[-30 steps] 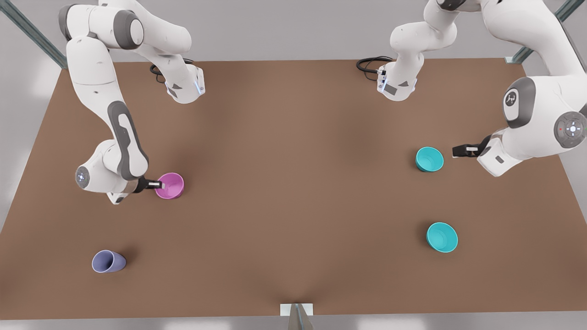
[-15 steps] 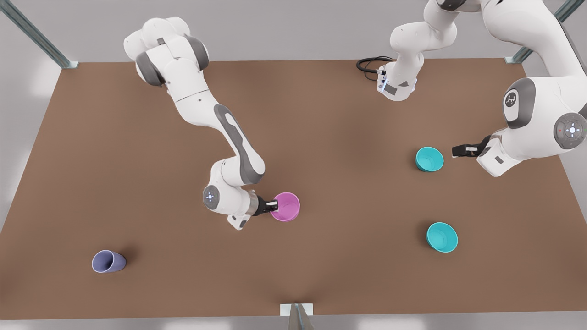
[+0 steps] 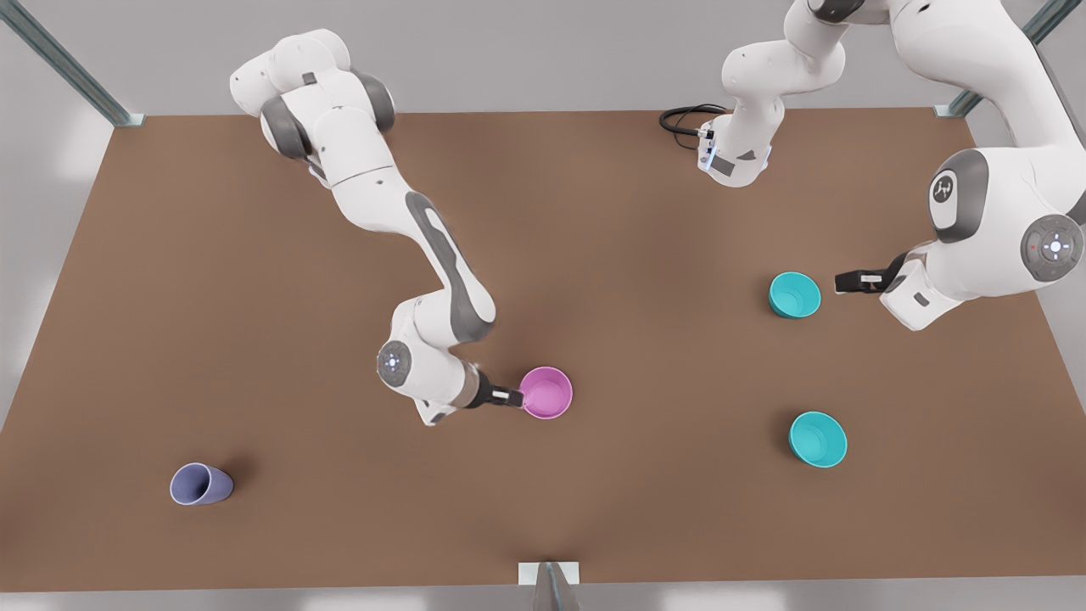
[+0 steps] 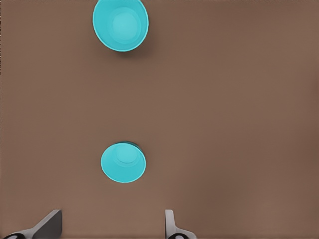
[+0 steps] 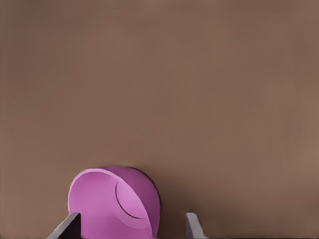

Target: Stack the blue bowl on the pink bowl

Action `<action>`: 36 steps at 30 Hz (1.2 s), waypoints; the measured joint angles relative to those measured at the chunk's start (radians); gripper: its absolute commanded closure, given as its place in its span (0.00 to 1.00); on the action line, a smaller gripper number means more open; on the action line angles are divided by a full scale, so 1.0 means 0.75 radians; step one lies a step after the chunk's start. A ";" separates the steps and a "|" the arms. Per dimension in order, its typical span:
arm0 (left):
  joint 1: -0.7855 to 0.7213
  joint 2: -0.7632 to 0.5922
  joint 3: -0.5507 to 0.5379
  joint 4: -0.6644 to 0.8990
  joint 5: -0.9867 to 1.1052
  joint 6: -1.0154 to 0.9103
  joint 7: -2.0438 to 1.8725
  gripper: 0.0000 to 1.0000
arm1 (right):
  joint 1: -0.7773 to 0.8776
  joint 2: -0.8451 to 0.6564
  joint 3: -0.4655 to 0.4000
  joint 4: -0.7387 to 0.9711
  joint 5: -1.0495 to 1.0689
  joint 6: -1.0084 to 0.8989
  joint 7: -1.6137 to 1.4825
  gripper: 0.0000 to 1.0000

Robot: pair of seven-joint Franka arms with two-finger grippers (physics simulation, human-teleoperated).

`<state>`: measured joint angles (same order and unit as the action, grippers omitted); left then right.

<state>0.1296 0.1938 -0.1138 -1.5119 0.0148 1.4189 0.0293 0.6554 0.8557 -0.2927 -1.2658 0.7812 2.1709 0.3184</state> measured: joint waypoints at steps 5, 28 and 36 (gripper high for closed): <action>0.010 0.375 0.004 0.357 0.005 0.032 -0.007 0.00 | -0.085 -0.098 -0.627 0.125 -0.125 -0.581 -0.071 0.00; 0.156 1.088 0.008 0.548 -0.169 0.714 0.146 0.15 | -0.521 -0.995 0.232 -0.298 -1.060 -0.942 -0.435 0.00; 0.152 1.097 0.006 0.549 -0.189 0.739 0.175 0.79 | -0.523 -0.990 0.230 -0.299 -1.063 -0.942 -0.471 0.00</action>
<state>0.2438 1.0167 -0.1091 -1.1005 -0.1273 1.9732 0.1605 0.2635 0.1131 -0.1198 -1.4899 -0.0159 1.4643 -0.0345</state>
